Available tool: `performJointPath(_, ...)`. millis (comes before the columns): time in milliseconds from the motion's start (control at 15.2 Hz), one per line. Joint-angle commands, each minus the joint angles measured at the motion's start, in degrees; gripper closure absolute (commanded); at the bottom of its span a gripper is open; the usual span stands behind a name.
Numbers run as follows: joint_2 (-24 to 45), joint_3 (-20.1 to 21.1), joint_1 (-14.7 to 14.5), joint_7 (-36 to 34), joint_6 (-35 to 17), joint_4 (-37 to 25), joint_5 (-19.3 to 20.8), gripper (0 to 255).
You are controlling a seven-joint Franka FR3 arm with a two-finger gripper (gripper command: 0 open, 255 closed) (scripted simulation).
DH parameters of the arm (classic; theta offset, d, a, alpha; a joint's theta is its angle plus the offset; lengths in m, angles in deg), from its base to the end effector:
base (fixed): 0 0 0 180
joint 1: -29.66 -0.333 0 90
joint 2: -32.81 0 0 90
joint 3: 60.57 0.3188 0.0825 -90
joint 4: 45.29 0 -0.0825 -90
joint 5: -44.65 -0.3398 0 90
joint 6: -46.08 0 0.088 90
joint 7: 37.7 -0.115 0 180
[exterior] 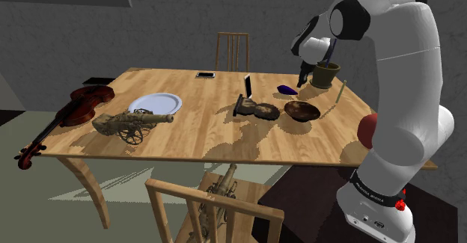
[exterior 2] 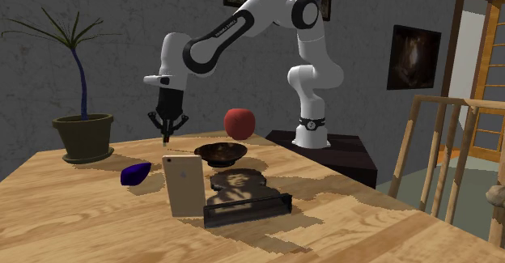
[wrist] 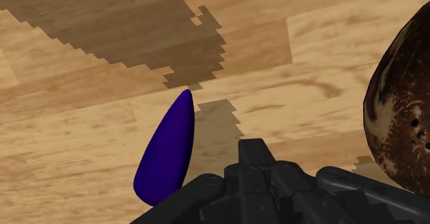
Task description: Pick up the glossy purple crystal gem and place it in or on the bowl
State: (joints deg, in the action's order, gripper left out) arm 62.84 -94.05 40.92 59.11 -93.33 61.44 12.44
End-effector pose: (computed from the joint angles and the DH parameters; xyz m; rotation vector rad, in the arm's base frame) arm 0.4675 -0.4090 0.3127 2.8824 0.8761 0.2550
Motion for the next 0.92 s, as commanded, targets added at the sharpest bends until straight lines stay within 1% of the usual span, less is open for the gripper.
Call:
performJointPath(0,0.0,0.0,0.0,0.0,0.0,0.0,0.0,255)
performJointPath(66,0.0,0.0,0.0,0.0,0.0,0.0,0.0,0)
performJointPath(396,13.8,2.8,5.8,-8.1,9.5,-18.9,-3.3,0)
performJointPath(594,22.9,4.3,10.1,-14.2,15.9,-33.0,-4.4,0)
performJointPath(660,23.9,4.4,10.5,-14.8,16.5,-34.5,-4.4,0)
performJointPath(858,25.5,5.0,10.8,-14.8,15.5,-35.2,-4.9,0)
